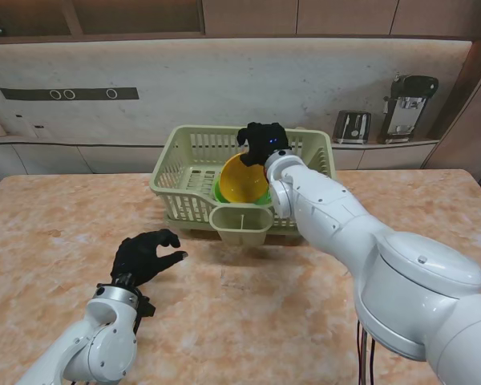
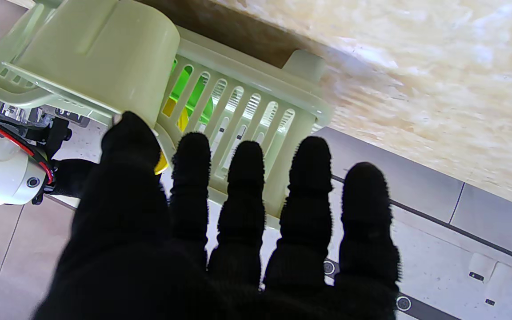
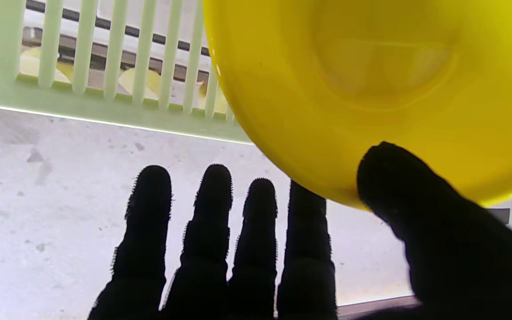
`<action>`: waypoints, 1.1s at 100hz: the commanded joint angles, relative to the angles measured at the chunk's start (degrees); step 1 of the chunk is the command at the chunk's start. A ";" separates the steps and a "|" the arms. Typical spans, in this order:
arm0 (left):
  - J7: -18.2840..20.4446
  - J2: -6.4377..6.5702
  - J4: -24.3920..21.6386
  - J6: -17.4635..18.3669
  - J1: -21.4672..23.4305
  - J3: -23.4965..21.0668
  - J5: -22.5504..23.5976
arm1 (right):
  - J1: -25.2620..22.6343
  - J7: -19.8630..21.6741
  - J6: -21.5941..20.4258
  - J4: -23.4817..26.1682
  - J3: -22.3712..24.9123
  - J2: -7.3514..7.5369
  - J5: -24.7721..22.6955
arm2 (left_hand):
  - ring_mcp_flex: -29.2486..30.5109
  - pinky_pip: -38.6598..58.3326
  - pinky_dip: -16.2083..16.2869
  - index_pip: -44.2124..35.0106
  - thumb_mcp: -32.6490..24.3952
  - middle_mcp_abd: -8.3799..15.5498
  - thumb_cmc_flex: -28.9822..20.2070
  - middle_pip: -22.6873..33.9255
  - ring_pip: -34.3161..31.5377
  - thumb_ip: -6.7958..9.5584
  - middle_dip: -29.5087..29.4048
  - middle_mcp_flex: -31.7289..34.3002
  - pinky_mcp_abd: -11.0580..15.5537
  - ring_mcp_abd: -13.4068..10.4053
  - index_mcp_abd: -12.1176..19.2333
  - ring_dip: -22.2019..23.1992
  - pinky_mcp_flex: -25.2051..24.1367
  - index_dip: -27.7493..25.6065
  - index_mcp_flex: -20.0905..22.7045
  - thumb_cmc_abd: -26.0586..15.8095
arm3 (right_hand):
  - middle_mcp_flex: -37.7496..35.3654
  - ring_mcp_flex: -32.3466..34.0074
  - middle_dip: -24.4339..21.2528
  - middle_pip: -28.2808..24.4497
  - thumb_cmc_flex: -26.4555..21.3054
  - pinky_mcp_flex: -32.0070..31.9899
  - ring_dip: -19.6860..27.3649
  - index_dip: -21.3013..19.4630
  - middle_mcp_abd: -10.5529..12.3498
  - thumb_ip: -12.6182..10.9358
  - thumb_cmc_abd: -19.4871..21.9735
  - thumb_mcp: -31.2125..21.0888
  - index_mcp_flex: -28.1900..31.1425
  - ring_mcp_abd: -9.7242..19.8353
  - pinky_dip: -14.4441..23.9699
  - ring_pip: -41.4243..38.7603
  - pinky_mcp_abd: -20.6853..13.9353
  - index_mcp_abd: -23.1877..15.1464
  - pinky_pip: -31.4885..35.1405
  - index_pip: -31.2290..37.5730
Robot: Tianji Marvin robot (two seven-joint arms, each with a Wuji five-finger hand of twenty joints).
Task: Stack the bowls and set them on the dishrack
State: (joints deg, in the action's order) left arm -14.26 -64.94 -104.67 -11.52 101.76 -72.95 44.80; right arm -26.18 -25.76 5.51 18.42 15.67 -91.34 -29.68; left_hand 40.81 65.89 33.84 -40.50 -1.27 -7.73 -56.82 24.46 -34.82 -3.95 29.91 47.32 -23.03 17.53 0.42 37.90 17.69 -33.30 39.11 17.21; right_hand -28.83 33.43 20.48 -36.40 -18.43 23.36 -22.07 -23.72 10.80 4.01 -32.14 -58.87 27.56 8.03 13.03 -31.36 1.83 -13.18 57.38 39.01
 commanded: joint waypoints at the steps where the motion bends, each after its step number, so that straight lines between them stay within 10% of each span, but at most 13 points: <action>1: 0.69 -0.18 -0.17 0.14 0.14 0.14 -0.13 | -0.16 0.86 0.16 0.67 -0.22 0.03 -0.31 | 0.85 1.30 0.94 -0.23 0.55 0.85 -0.36 0.40 -0.65 1.55 1.03 0.69 0.59 -0.34 1.08 0.70 -0.18 0.16 -0.46 0.30 | 2.10 -1.94 -0.97 0.69 2.51 -1.23 1.60 -0.28 -1.22 -1.66 0.75 0.25 -1.97 -0.72 1.18 1.12 0.58 1.36 0.09 -0.59; 44: 0.60 -0.20 0.00 0.27 -0.10 0.34 -0.24 | -0.90 0.84 2.17 5.75 1.45 2.79 -2.19 | 0.87 1.30 0.95 -0.25 0.53 0.88 -0.44 0.40 -0.65 1.57 1.04 0.69 0.61 -0.33 0.97 0.71 -0.21 0.16 -0.40 0.35 | 3.00 -2.32 -1.18 0.45 3.79 -1.87 2.00 -0.77 -1.38 -1.83 0.36 0.81 -1.76 -1.00 1.89 1.75 1.08 1.24 0.33 -1.71; 82: 0.66 -0.21 0.29 0.57 -0.81 1.27 -0.52 | -7.19 1.87 6.54 24.58 9.58 11.96 -8.51 | 0.90 1.32 0.94 -0.22 0.58 0.92 -0.35 0.35 -0.61 1.56 1.02 0.66 0.72 -0.41 1.09 0.69 -0.15 0.15 -0.44 0.31 | -7.03 3.89 -0.95 -0.57 2.97 2.21 0.79 -3.59 1.72 -1.72 0.72 1.32 6.85 -0.31 3.19 -1.40 0.93 -4.57 3.23 2.83; 110: 1.08 -0.17 0.62 0.68 -1.58 2.18 -0.86 | -14.58 2.42 7.65 36.91 17.06 17.63 -14.06 | 0.91 1.23 0.91 -0.18 0.59 0.91 -0.33 0.33 -0.55 1.56 1.01 0.76 0.62 -0.35 1.12 0.67 -0.22 0.14 -0.40 0.30 | -12.06 7.02 1.07 -0.37 0.25 4.55 0.25 0.60 3.35 3.13 -4.01 0.31 9.29 0.18 3.61 -2.91 0.90 -8.87 5.02 8.56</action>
State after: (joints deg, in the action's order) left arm -14.10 -64.94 -103.94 -11.04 100.26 -71.02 44.06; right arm -39.00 -23.75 13.11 54.53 32.51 -74.63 -43.05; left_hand 40.81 65.89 33.85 -40.50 -1.27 -7.73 -56.82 24.46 -34.82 -3.95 29.97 47.32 -22.99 17.53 0.42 37.90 17.69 -33.30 39.12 17.21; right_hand -39.18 39.49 20.49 -35.90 -17.26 27.42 -21.31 -23.94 12.62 5.05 -34.29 -58.08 35.45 7.37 15.58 -33.52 2.21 -20.19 61.08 45.92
